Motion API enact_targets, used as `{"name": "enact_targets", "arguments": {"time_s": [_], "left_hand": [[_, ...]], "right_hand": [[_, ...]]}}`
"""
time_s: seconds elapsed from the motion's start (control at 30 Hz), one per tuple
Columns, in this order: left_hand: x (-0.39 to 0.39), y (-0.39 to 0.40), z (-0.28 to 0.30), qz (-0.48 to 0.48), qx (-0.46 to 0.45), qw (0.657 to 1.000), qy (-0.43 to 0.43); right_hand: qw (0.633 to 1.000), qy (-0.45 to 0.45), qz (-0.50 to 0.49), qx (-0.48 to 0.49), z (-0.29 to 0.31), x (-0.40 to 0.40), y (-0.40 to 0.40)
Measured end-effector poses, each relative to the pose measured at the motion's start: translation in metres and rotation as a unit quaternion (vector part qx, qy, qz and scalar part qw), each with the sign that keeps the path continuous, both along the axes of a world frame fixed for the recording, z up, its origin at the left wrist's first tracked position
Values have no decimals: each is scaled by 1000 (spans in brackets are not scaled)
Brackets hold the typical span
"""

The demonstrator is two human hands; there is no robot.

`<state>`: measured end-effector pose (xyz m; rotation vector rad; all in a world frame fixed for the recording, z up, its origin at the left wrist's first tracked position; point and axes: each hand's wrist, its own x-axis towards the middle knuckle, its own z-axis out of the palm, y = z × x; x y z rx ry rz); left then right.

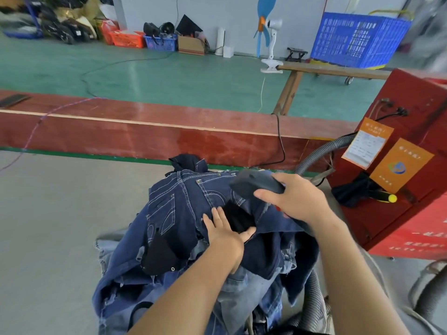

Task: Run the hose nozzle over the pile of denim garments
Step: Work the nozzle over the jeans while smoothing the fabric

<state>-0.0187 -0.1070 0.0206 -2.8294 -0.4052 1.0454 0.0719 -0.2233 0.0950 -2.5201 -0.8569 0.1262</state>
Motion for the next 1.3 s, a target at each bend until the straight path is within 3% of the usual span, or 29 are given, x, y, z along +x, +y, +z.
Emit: {"name": "enact_targets", "arguments": {"time_s": [0.17,0.27,0.47,0.7,0.8,0.97,1.1,1.23,1.3], "left_hand": [[3,0,-4,11,1,1000,-2],[4,1,-4,47,-11,999,-25],[2,-1,-1,-15,7,1000,13],[-1,-1,-4,-25,15,1000,11],[-1,0,-3,-22,7,1000,16],[2,1,-2,39,-14,999,-3],[3,0,2,44,-21,999,-12],[-1,-3,5,-8,-1,1000,19],[-3,4,9,-4,-64,998,13]], "right_hand": [[986,45,7,-160,-13,-1,-18],[980,31,6,-195,-19,1,-12],[989,-47,9,-143,-35,-9,22],[999,-15,-23,28,-12,-7,21],[1000,23,-14,-9,-1,-2,-1],[985,64,0,-159,-11,1,-16],[981,-7,1,-193,-23,-2,2],[995,-37,-2,-97,-32,-14,32],[999,-16,-40,-7,-25,-13,34]]}}
